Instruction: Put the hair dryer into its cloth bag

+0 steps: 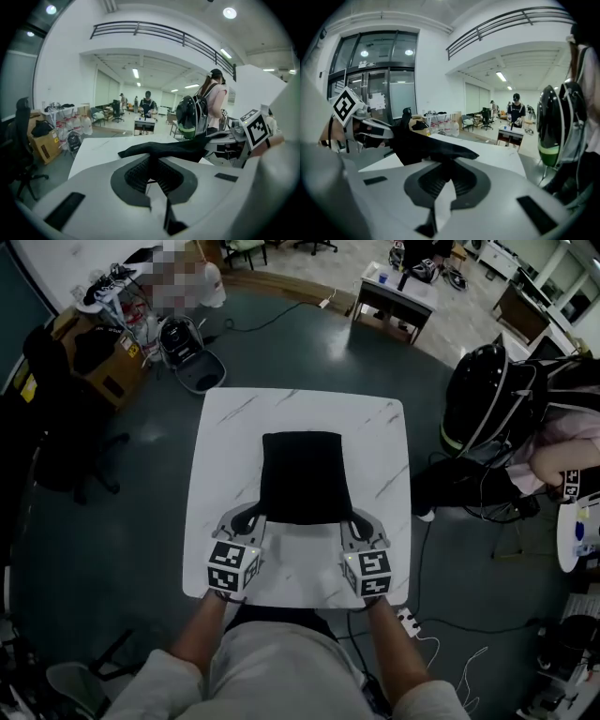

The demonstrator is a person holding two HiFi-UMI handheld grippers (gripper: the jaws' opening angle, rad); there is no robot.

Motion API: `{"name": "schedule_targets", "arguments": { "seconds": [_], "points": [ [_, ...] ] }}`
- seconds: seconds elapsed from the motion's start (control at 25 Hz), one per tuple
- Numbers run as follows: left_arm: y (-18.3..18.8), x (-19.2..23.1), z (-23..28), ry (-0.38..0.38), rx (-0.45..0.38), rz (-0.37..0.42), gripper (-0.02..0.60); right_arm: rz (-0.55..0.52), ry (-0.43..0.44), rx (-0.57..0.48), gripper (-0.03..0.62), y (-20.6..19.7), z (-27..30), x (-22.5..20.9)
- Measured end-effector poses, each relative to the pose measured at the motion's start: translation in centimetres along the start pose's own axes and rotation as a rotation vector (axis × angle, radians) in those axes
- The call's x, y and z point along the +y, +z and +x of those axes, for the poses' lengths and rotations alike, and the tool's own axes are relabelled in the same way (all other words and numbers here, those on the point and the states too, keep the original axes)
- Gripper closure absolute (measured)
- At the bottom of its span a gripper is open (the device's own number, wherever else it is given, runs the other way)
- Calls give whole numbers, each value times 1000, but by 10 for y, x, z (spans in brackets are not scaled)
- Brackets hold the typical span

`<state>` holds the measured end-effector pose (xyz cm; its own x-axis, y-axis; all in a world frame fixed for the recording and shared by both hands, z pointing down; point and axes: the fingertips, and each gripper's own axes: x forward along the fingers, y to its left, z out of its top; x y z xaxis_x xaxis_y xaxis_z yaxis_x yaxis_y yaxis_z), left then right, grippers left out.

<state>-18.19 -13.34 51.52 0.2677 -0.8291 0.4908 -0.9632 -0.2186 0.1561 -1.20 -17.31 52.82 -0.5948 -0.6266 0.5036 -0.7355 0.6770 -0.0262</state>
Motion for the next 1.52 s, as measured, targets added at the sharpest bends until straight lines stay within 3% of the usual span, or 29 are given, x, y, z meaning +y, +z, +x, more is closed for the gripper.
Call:
{"name": "schedule_targets", "arguments": {
  "seconds": [0.16, 0.32, 0.8, 0.92, 1.04, 1.16, 1.28, 1.52],
  "points": [
    [-55, -14, -13, 28, 56, -64, 566, 13, 28, 59, 576, -54, -11, 16],
    [-96, -29, -17, 54, 98, -4, 567, -32, 47, 85, 576, -83, -16, 33],
    [-161, -51, -30, 128, 153, -47, 563, 11, 48, 142, 560, -138, -46, 43],
    [-167, -58, -46, 125, 159, -39, 517, 3, 56, 143, 516, -147, -64, 50],
    [-177, -65, -68, 124, 178, -10, 491, -8, 58, 132, 516, -153, -86, 58],
    [-172, -72, -86, 147, 149, -17, 492, -13, 48, 91, 518, -147, -106, 59],
    [-151, -86, -98, 171, 56, -38, 561, 28, 31, -11, 558, -123, -121, 58],
    [-86, -133, -92, 109, -108, 15, 572, 79, 6, -208, 579, -50, -139, 58]
  ]
}}
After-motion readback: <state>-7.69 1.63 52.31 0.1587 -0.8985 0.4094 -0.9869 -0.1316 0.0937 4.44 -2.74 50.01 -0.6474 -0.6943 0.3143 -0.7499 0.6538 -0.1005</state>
